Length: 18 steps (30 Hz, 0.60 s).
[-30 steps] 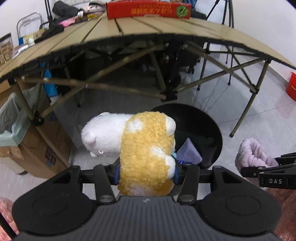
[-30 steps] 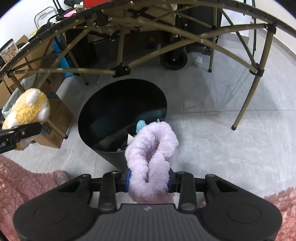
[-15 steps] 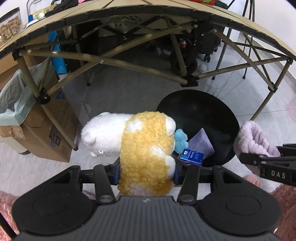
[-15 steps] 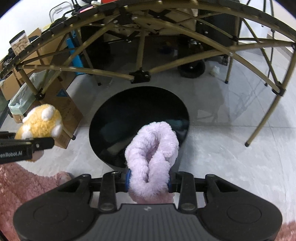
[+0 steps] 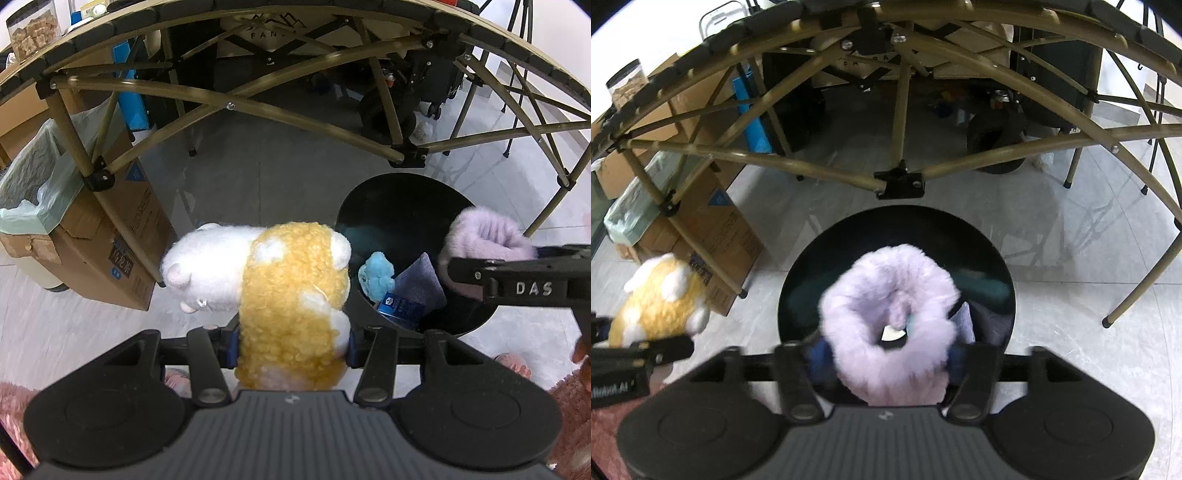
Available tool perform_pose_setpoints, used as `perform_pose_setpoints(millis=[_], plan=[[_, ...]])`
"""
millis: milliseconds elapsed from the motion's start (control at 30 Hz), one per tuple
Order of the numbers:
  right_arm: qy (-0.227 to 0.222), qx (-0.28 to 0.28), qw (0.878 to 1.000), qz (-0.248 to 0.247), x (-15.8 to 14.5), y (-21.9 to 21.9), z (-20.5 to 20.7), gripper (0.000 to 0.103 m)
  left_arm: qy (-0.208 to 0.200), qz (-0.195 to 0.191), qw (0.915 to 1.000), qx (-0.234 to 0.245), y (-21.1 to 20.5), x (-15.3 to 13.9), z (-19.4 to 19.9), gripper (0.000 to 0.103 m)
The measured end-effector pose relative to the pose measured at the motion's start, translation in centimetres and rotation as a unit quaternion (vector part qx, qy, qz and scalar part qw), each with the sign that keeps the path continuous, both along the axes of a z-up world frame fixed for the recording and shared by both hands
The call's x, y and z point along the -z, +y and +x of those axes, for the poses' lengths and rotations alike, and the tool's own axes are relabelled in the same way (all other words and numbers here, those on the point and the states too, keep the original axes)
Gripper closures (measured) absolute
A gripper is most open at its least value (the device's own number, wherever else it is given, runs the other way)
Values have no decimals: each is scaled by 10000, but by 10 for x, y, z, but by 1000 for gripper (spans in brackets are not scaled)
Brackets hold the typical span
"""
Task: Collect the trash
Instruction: 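Open the right gripper to drop the lilac headband into the bin, then move the left gripper over the bin and release the plush hamster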
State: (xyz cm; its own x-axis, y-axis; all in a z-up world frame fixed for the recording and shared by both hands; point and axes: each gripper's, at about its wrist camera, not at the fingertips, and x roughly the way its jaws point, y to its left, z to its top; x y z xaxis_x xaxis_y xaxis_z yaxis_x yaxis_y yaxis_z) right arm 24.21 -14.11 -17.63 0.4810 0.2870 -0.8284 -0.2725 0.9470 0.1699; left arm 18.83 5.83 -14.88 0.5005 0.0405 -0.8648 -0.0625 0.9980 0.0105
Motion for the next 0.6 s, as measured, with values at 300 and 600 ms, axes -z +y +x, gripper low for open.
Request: perform_pose_setpoints(millis=[300, 600], plan=[[-52, 388, 9990, -204, 5, -11, 10, 0, 28, 54, 9999, 117, -6, 3, 5, 53], [-33, 706, 9971, -299, 4, -37, 12, 0, -281, 276, 9986, 351, -30, -4, 15, 53]])
